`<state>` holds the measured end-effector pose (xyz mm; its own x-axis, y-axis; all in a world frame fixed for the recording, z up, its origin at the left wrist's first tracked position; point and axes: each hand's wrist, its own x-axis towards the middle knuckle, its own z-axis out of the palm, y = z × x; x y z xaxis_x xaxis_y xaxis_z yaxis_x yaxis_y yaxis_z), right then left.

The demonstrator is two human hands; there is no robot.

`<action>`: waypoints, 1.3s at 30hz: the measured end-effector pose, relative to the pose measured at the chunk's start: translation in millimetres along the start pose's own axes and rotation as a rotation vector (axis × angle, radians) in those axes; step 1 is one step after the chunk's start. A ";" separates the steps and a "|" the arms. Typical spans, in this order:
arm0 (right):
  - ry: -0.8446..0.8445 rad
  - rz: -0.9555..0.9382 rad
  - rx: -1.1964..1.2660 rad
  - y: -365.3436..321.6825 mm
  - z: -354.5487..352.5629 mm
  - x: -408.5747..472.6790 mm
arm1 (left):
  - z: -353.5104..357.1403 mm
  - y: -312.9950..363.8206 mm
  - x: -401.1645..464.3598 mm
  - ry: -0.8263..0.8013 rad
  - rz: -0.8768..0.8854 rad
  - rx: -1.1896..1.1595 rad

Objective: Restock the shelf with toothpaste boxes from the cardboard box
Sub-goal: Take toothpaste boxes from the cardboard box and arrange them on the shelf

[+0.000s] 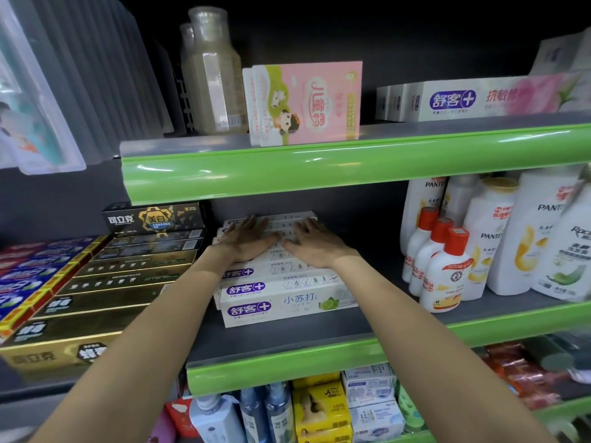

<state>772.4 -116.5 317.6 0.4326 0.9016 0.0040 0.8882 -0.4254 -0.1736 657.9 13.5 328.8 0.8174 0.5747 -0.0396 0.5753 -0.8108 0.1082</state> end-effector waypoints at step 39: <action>0.317 0.000 0.279 27.4 -12.0 -99.4 | -14.9 15.9 -107.7 0.138 0.073 -0.087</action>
<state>755.6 -218.8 324.3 0.4971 0.8146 0.2989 0.8313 -0.3483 -0.4332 578.6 -59.7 349.5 0.8415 0.5294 0.1079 0.5051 -0.8417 0.1911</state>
